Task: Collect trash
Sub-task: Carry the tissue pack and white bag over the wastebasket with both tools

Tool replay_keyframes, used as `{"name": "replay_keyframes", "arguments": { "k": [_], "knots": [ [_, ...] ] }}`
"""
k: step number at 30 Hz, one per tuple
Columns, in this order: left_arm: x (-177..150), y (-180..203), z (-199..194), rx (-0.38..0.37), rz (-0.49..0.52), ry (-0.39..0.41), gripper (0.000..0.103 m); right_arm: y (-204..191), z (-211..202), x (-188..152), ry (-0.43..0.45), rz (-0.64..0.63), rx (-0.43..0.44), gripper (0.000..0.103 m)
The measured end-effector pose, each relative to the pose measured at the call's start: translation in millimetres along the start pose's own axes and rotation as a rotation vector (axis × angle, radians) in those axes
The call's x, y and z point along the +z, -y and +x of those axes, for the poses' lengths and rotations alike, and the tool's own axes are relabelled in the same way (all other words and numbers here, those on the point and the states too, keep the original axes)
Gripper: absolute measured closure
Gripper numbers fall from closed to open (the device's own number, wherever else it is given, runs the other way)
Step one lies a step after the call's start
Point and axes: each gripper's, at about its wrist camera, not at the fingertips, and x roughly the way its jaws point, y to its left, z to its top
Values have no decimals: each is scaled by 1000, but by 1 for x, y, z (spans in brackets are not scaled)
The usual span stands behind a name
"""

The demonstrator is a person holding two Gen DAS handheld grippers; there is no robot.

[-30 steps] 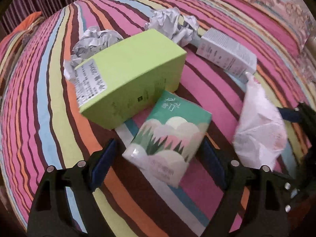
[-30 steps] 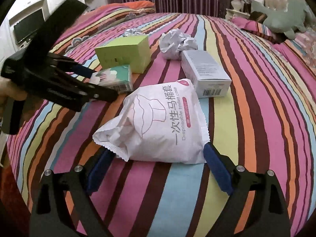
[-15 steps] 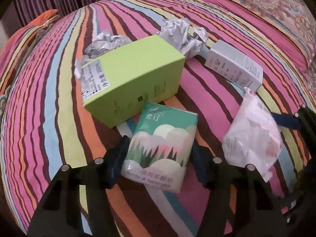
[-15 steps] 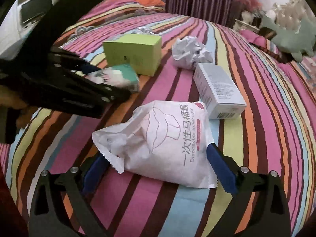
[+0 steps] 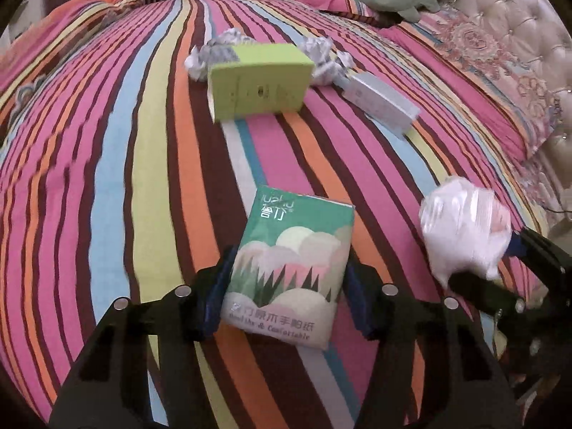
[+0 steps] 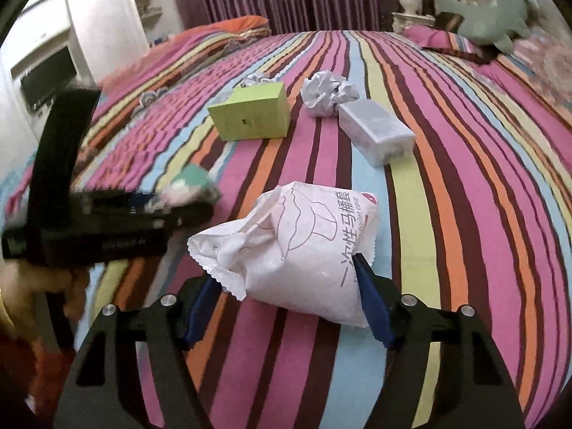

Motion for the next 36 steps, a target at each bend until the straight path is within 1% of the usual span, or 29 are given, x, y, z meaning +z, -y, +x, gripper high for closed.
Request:
{"name": "replay_keyframes", "arguments": {
  "k": [2,5,8,9,11,15,17,18,20,26,30,36],
  "knots": [
    [-16,-1,-10,-17,-16,7,47,4,-5,-4,5,34,14,36],
    [-42,1,-27,-35,-55,16,47,8,-16,-13,8,106,57,36],
    [-61,2,-42,-48,-81,24,47,11,-30,-25,21,191,110,36],
    [-71,4,-49,-51,-87,29,47,12,-38,-31,26,239,153,36],
    [-83,7,-58,-55,-90,31,47,9,-44,-39,31,257,172,36],
    [-112,12,-75,-57,-102,27,47,-1,-63,-54,35,288,237,36],
    [-128,13,-87,-72,-110,30,47,-7,-73,-65,34,284,259,36],
    [-132,14,-90,-71,-107,31,47,-16,-81,-72,29,269,268,36],
    [-145,17,-98,-66,-94,31,47,-21,-85,-78,22,266,277,36],
    [-178,26,-113,-77,-92,12,47,-34,-93,-104,-39,288,314,36],
    [-204,37,-118,-88,-73,-22,47,-39,-98,-122,-98,296,308,36],
    [-238,49,-115,-110,-70,-79,47,-40,-101,-155,-176,362,311,36]
  ]
}}
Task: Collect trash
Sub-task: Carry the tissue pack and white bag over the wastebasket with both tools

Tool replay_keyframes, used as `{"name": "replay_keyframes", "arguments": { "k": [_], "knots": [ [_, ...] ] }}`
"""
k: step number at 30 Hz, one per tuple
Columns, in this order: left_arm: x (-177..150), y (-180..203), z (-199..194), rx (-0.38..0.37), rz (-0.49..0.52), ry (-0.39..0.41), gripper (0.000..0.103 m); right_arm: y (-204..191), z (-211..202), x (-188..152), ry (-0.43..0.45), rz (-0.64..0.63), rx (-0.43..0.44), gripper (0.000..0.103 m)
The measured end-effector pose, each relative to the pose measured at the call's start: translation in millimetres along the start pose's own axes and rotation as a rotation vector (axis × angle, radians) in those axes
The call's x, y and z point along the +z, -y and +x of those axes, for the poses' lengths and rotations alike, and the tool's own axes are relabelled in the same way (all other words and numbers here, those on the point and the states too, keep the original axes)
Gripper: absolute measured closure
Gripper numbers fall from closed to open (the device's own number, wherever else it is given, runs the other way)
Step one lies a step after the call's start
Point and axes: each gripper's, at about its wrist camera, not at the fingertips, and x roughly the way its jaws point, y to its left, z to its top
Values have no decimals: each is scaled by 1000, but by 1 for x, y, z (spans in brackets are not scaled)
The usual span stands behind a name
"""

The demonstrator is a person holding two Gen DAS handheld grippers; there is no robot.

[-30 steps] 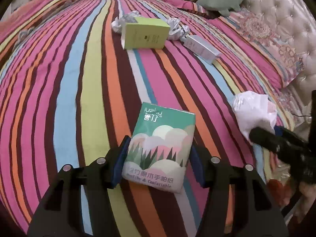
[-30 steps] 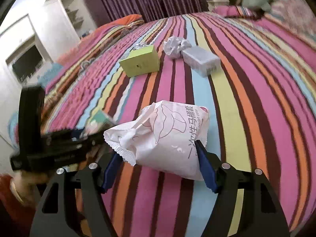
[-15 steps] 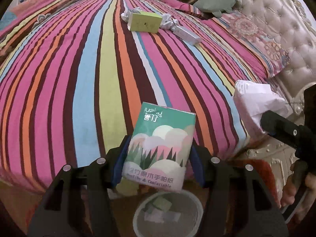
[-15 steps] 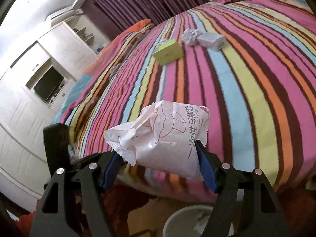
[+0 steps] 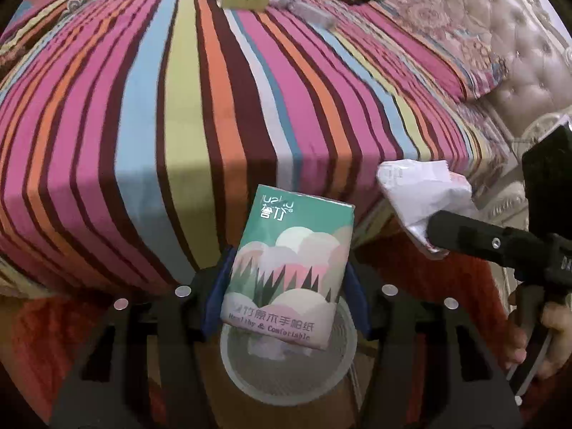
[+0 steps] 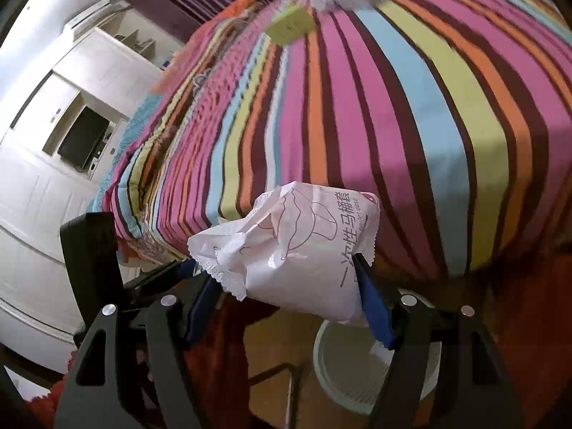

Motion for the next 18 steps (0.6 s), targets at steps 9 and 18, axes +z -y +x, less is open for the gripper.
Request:
{"name": "replay_keyframes", "arguments": {
  "k": [9,18],
  "knots": [
    [-33,22,17,25,65,-109,47,21,4,-41,-101,115,-31,36],
    [-55,34,40,64,121,-238,47,45,13,-68,-211,187,-119,36]
  ]
}}
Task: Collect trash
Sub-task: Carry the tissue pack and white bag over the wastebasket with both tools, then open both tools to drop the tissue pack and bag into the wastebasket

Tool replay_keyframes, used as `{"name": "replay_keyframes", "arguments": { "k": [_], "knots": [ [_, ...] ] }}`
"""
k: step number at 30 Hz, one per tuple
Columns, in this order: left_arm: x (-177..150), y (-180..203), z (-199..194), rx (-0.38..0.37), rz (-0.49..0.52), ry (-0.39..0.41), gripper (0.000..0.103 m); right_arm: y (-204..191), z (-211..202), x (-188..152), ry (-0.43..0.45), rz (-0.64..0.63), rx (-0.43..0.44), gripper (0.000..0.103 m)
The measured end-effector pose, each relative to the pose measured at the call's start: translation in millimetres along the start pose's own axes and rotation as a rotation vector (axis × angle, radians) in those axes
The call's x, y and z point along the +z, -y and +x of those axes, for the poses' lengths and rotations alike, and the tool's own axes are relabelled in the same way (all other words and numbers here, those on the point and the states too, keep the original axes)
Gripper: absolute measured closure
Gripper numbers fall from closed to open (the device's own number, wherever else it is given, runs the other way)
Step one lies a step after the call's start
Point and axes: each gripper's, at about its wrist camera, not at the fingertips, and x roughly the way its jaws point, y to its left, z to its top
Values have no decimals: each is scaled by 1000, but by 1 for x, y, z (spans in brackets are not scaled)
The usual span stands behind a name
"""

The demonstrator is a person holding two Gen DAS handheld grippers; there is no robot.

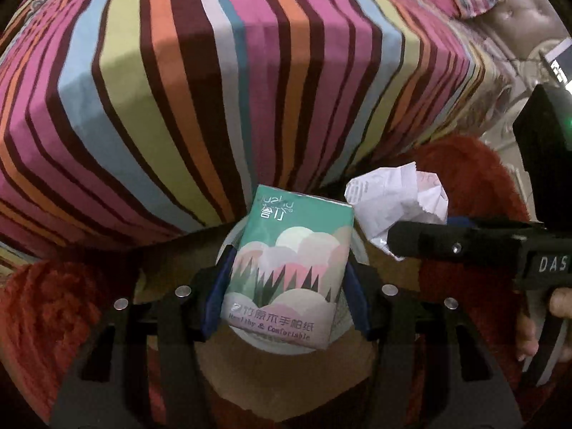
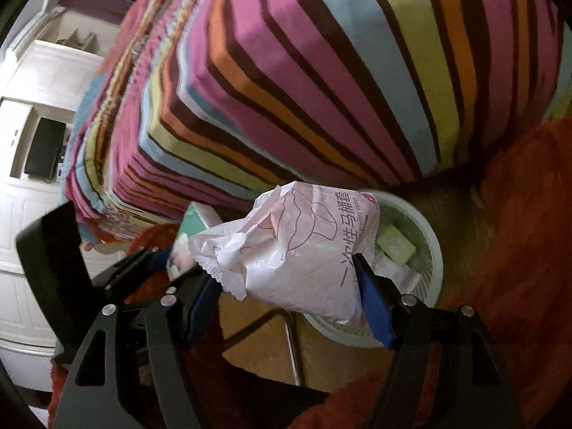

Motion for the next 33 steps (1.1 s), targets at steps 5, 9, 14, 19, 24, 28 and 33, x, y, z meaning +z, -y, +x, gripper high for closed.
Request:
{"name": "replay_keyframes", "arguments": {
  "k": [5,9,14,19,24,28,33],
  "knots": [
    [-3,3,21,19,13,-88,47,2,16,-2,-61,-2,-52,36],
    [-4,3,36,27,14,-150,47,0,27,0,-115,-15,-92,36],
    [-6,0,54,38,5,-228,47,-1,45,2,-196,-19,-147,36],
    [-8,0,69,47,2,-296,47,3,56,4,-239,5,-171,36],
    [-7,-1,81,64,-6,-349,47,11,72,8,-284,56,-187,36],
    [-7,-4,88,61,-25,-387,47,12,81,9,-312,66,-205,36],
    [-5,-12,104,30,-85,-436,47,17,90,12,-348,93,-218,36]
  ]
}}
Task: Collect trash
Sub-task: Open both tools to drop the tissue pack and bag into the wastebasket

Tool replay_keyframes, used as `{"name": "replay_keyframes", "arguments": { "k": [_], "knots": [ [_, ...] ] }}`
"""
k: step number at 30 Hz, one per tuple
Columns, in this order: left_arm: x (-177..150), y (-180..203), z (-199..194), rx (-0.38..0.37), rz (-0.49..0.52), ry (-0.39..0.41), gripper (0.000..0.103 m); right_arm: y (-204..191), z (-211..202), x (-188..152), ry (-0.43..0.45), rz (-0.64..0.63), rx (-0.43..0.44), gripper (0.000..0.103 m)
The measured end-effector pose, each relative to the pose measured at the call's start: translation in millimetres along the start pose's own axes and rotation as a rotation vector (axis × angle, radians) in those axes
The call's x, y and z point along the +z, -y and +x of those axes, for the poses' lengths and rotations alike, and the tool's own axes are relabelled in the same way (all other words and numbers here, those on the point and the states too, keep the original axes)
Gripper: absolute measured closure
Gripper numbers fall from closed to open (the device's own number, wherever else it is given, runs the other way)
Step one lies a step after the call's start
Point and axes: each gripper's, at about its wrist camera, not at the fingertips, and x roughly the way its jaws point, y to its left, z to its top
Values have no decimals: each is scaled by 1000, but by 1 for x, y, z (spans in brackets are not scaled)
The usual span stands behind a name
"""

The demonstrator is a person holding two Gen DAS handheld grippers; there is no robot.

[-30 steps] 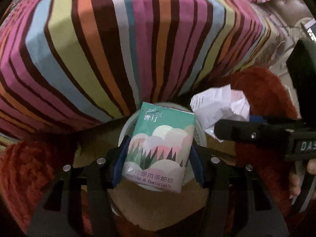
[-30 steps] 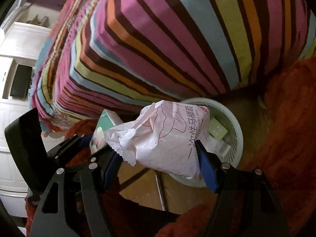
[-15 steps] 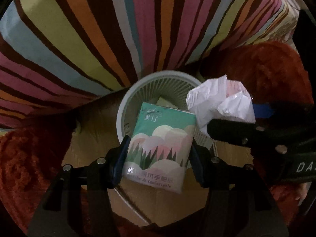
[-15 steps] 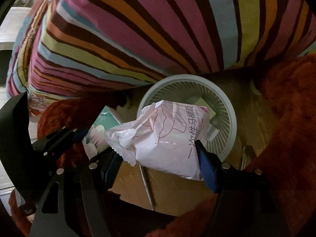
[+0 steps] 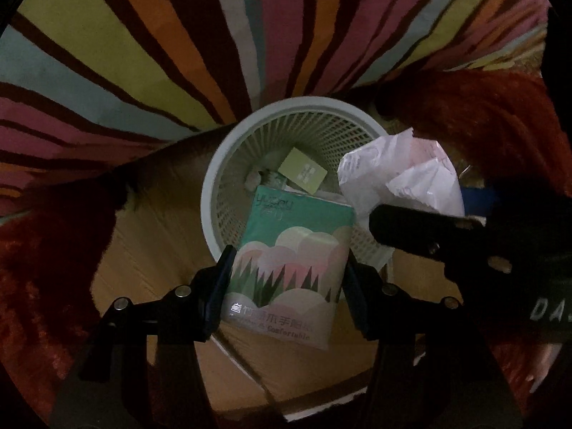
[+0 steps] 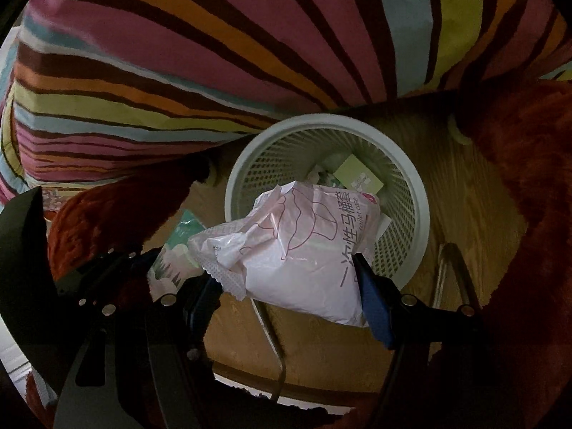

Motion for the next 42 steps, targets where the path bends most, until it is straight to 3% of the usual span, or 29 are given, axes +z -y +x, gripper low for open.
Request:
{"name": "replay_keyframes", "arguments": {
  "k": [19,20,21,22,23,30,36,42],
  "knots": [
    [24,-9,63,-80,-108,-205,47,8,59,30,-158,68,-121,34],
    [23,-10,66,-81,-118,-223,42,9,62,31,-167,74,-125,30],
    [22,-11,70,-75,-129,-239,25,11,66,32,-183,84,-136,23],
    [21,-14,72,-70,-142,-250,16,13,69,33,-196,94,-147,16],
    [20,-17,74,-69,-163,-260,16,17,72,34,-210,121,-150,8],
    [21,-33,72,-121,-259,-236,13,26,67,38,-145,175,-71,8],
    [19,-39,74,-144,-280,-232,13,38,58,34,-85,229,-49,8],
    [12,-40,64,-158,-287,-203,12,29,54,26,-54,188,-44,8]
  ]
}}
